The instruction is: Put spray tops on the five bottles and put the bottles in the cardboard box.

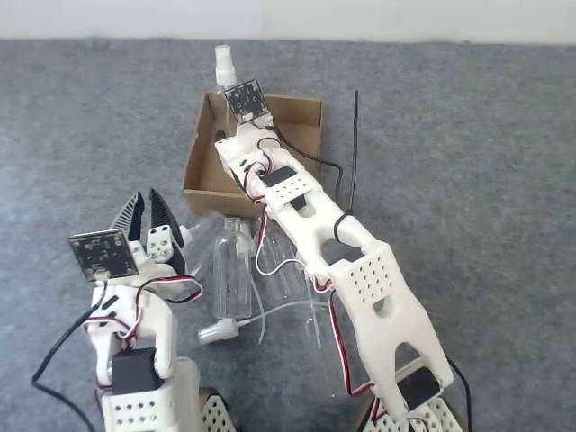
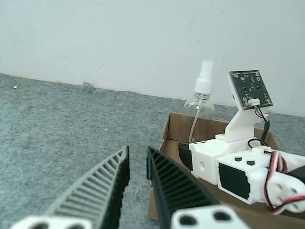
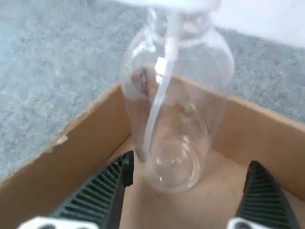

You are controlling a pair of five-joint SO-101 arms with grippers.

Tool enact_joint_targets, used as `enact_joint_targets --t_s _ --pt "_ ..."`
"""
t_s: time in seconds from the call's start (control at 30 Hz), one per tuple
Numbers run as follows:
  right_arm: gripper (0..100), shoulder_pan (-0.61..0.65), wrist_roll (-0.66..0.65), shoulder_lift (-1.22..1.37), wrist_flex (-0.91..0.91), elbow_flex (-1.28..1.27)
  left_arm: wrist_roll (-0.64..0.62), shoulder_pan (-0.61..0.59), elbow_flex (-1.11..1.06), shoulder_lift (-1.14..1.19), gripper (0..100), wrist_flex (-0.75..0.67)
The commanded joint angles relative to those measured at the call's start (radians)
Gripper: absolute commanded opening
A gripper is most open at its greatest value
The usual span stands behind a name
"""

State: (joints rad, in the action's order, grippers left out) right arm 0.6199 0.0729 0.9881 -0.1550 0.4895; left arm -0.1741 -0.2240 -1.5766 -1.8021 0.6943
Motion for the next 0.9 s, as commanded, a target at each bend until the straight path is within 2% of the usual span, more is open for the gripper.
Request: enact_joint_targets --t_s 0.0,0.3,0.53,0.87 --pt "32.1 -0.012 -0.008 -0.173 -0.154 0.041 0.009 -0.008 0.028 -0.021 6 -0.032" --pt "31.9 -0.012 -0.008 -0.277 -0.404 0.041 0.009 -0.008 0.028 -0.021 6 -0.032" --pt "31.9 -0.002 -0.008 -0.343 -0.516 0.041 0.009 -0.008 0.028 -0.021 6 -0.034" --pt "31.9 -0.007 0.040 -0.510 -0.780 0.041 0.009 -0.043 0.027 -0.021 6 -0.041"
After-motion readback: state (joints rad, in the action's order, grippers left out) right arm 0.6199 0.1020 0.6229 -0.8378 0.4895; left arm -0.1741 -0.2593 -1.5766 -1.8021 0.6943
